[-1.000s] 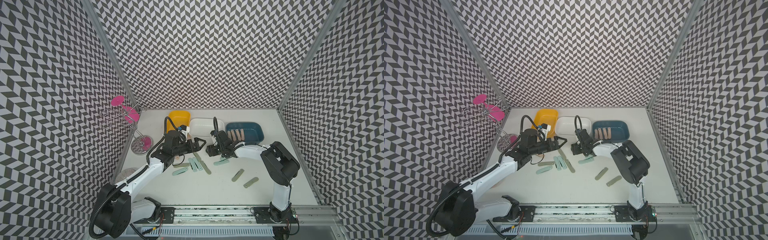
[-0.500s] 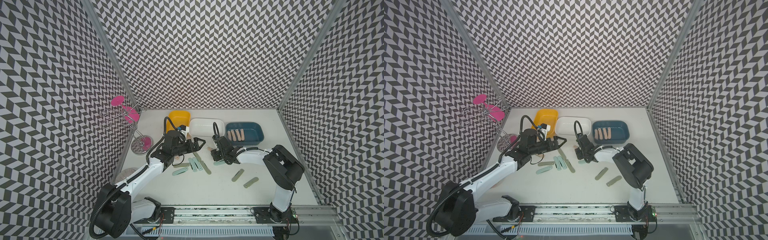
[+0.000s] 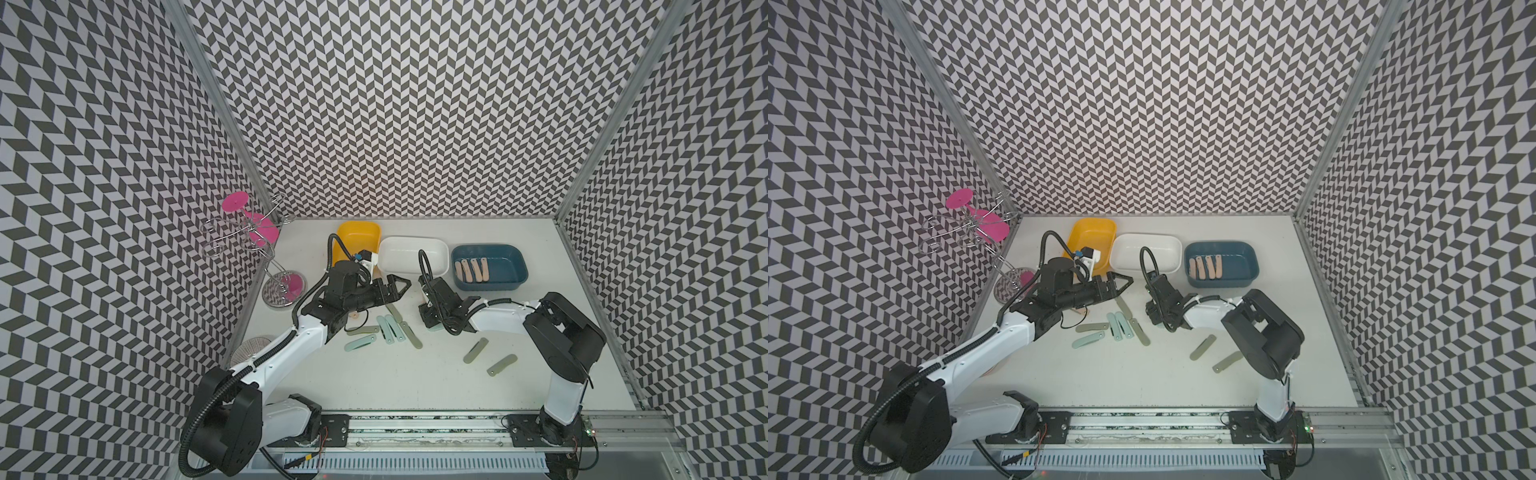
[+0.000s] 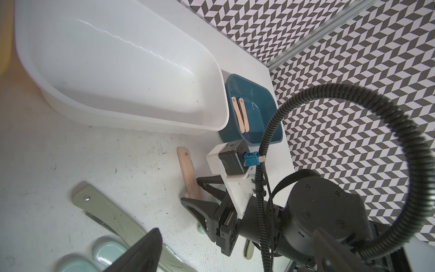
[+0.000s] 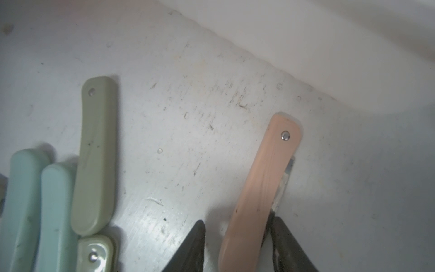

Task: Place the fruit knives into the storage box by color
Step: Pick up the fruit knife from the center of the board.

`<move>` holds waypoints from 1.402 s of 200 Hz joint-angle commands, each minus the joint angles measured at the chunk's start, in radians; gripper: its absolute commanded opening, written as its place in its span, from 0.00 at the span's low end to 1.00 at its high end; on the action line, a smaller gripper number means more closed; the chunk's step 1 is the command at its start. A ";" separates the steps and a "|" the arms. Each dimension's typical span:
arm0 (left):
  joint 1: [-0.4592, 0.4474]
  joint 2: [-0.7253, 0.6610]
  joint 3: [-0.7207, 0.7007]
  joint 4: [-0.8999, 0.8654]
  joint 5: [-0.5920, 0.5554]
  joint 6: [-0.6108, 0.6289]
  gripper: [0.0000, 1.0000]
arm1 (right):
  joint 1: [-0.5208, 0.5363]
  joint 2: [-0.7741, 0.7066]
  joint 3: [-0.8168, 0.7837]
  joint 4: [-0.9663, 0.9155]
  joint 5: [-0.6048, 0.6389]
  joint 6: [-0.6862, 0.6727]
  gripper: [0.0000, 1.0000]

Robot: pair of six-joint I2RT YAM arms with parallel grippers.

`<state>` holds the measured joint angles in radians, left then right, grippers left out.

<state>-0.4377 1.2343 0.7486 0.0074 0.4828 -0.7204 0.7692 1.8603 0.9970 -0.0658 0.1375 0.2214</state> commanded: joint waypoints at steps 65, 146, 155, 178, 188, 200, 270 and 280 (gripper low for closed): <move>0.005 -0.003 0.009 0.026 -0.002 -0.007 1.00 | 0.004 0.055 -0.002 -0.084 0.086 0.050 0.32; 0.004 -0.012 0.008 0.032 -0.004 -0.017 1.00 | 0.002 -0.063 -0.050 -0.051 0.003 0.059 0.18; 0.004 -0.013 0.009 0.031 -0.004 -0.020 1.00 | 0.002 -0.083 -0.053 -0.049 -0.009 0.062 0.18; 0.003 -0.012 0.016 0.032 -0.004 -0.023 1.00 | 0.002 -0.136 -0.062 -0.054 -0.026 0.066 0.17; 0.003 -0.010 0.020 0.032 -0.004 -0.022 1.00 | 0.002 -0.161 -0.066 -0.058 -0.033 0.069 0.17; 0.002 -0.007 0.028 0.031 -0.004 -0.024 1.00 | 0.002 -0.192 -0.072 -0.061 -0.037 0.070 0.17; -0.010 0.027 0.072 0.035 -0.004 -0.025 1.00 | -0.015 -0.343 -0.098 -0.075 -0.021 0.093 0.15; -0.011 0.033 0.079 0.036 -0.004 -0.025 1.00 | -0.025 -0.360 -0.092 -0.078 -0.019 0.093 0.15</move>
<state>-0.4393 1.2549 0.7895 0.0158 0.4828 -0.7387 0.7616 1.5539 0.9039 -0.1566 0.1024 0.2981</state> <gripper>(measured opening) 0.997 0.196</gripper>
